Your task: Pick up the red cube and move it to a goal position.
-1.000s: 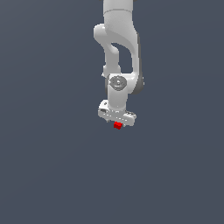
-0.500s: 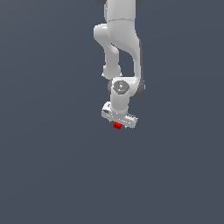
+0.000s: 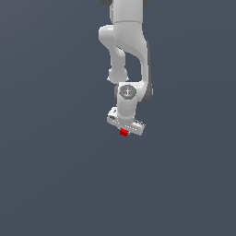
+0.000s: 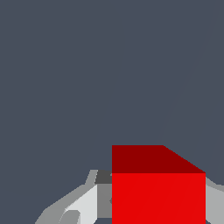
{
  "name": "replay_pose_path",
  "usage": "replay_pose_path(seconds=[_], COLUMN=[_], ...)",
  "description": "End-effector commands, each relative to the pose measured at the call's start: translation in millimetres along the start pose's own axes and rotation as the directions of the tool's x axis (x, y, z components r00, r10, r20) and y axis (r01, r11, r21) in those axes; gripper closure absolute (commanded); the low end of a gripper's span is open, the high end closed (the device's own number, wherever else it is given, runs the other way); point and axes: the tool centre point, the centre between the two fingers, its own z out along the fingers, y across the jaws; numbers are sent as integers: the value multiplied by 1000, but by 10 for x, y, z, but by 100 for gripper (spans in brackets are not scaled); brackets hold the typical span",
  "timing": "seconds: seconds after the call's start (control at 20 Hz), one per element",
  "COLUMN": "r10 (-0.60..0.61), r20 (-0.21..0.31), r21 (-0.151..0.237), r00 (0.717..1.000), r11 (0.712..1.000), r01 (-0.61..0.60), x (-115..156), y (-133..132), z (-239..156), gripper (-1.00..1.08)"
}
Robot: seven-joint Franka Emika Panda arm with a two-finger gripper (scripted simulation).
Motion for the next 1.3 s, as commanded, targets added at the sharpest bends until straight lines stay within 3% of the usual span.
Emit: replay_pose_path(seconds=[0.0, 0.6, 1.25], r10=[1, 0, 1], r20=[0, 0, 0], r21=[0, 0, -1], r00=[1000, 1000, 1000], r11=[1000, 1000, 1000], r01=[-1, 0, -1], x=[0, 110, 510], y=[4, -91, -407], z=[3, -294, -1317], gripper=[108, 108, 108])
